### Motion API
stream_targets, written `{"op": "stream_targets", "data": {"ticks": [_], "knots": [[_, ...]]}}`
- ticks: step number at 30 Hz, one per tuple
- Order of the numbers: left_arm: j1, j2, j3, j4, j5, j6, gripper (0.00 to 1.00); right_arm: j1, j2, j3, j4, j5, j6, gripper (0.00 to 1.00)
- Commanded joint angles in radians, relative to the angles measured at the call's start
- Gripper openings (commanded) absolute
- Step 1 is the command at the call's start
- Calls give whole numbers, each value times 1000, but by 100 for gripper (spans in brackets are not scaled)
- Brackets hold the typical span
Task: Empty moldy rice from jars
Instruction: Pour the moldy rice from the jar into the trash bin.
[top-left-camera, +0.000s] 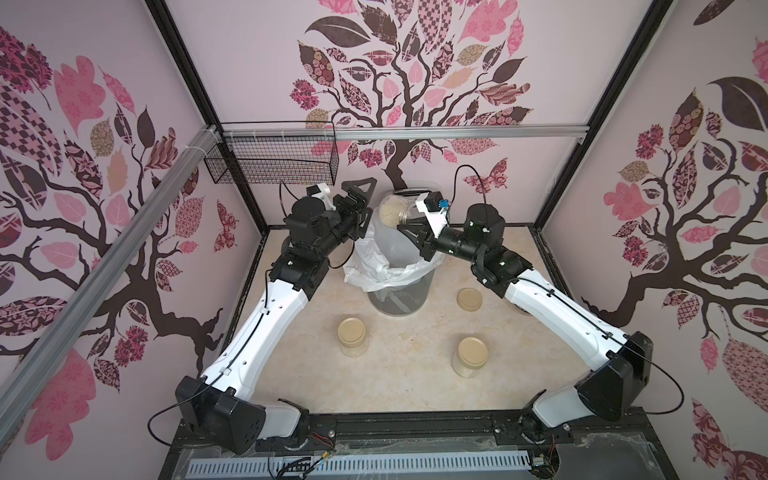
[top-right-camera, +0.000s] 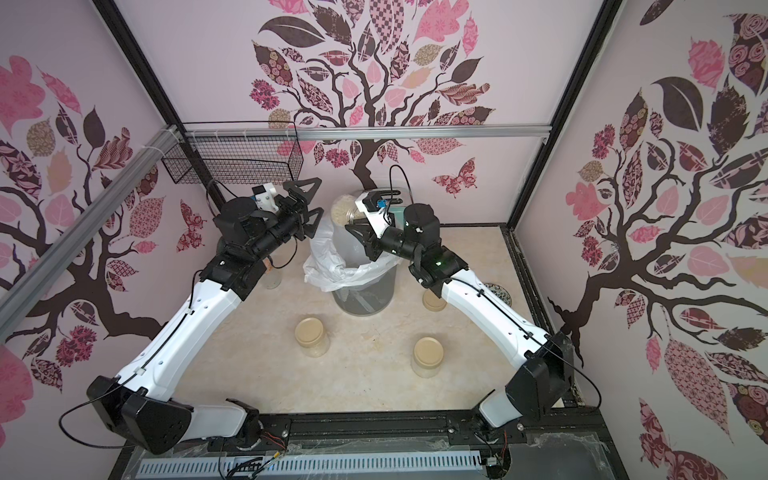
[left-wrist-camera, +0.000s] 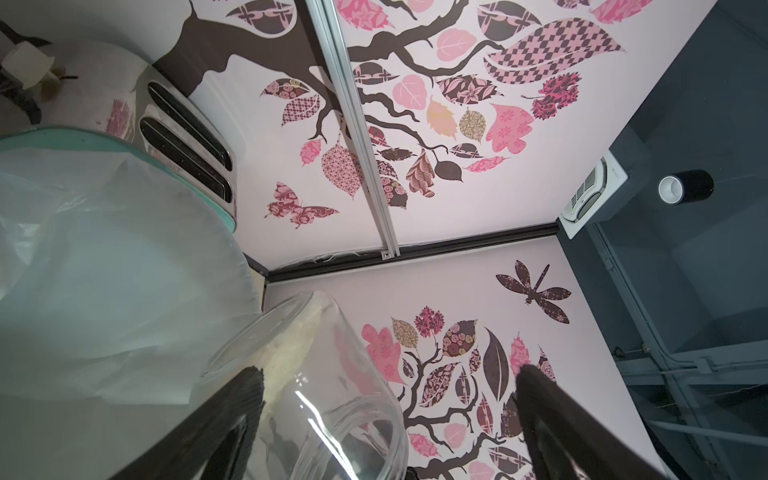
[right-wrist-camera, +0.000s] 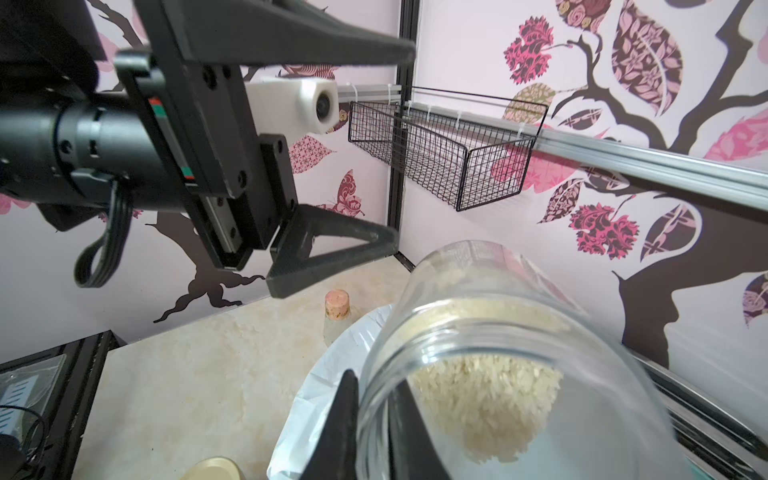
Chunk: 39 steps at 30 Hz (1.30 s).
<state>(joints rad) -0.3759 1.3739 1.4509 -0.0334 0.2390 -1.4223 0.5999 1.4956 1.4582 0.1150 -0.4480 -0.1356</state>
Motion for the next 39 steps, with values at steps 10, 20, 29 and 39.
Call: {"op": "stream_targets", "data": {"ticks": [10,20,29,39], "knots": [[5,75,-32,53,114,-211,98,-1,-6,47,154,-26,-30,0],[-1,122,-43,123,172,-303,98,-1,2,28,174,-52,-19,0],[-10,152,-53,186,209,-371,98,-1,-4,-5,203,-72,-2,0],[-31,196,-46,292,214,-439,96,-1,-6,-38,252,-90,43,0]]}}
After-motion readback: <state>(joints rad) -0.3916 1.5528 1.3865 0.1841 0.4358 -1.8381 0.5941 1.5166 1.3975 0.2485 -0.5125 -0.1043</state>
